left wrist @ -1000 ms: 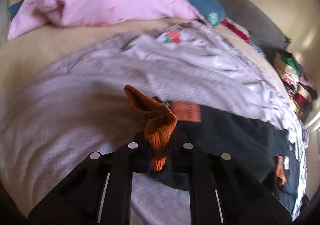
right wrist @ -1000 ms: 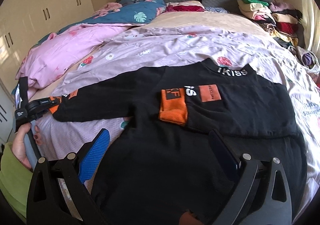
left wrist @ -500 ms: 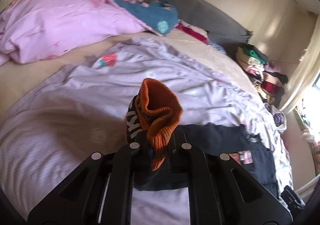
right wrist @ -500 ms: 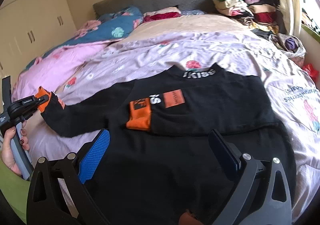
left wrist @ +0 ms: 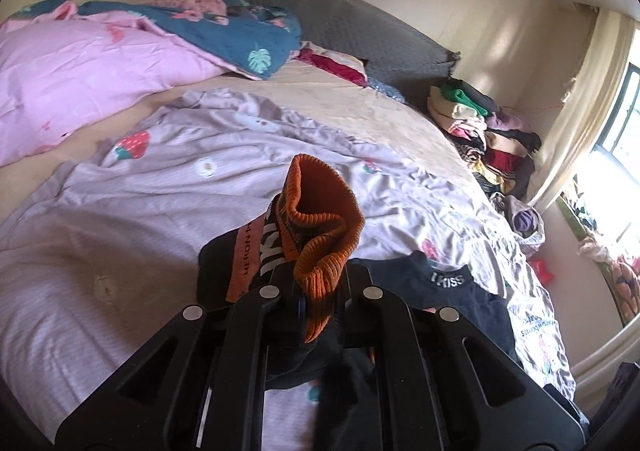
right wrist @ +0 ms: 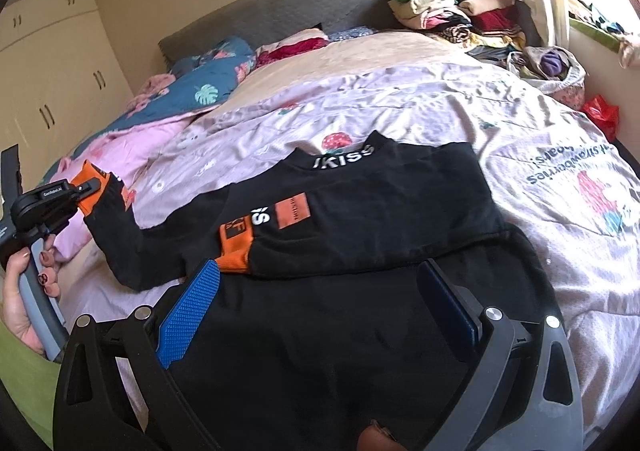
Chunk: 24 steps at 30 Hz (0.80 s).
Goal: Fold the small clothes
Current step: 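Grasp the cuff with the left tool and lift the sleeve across the shirt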
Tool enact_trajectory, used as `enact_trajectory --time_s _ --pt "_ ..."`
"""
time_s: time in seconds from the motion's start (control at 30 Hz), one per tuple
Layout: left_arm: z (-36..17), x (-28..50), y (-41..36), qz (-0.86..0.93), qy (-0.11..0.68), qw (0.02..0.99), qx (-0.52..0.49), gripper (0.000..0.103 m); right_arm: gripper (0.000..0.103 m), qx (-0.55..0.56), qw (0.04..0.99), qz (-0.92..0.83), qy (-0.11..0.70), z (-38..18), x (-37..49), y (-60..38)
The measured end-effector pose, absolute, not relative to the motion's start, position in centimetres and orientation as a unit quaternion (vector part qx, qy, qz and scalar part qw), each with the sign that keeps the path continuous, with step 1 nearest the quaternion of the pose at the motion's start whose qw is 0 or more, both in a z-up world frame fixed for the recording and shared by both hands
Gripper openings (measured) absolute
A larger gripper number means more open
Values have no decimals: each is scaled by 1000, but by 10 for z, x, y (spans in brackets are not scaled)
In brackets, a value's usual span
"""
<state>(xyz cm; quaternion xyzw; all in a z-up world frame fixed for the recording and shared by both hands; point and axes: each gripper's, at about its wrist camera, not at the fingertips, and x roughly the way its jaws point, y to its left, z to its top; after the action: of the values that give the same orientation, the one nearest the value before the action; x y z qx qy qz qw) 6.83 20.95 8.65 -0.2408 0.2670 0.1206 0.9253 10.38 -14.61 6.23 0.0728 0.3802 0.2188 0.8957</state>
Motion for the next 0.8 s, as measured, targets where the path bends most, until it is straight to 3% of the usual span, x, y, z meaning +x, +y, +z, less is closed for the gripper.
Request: enact_trajectory --time_s 0.8 --pt "131 124 99 30 278 939 -201 3 98 143 903 183 362 57 111 -226"
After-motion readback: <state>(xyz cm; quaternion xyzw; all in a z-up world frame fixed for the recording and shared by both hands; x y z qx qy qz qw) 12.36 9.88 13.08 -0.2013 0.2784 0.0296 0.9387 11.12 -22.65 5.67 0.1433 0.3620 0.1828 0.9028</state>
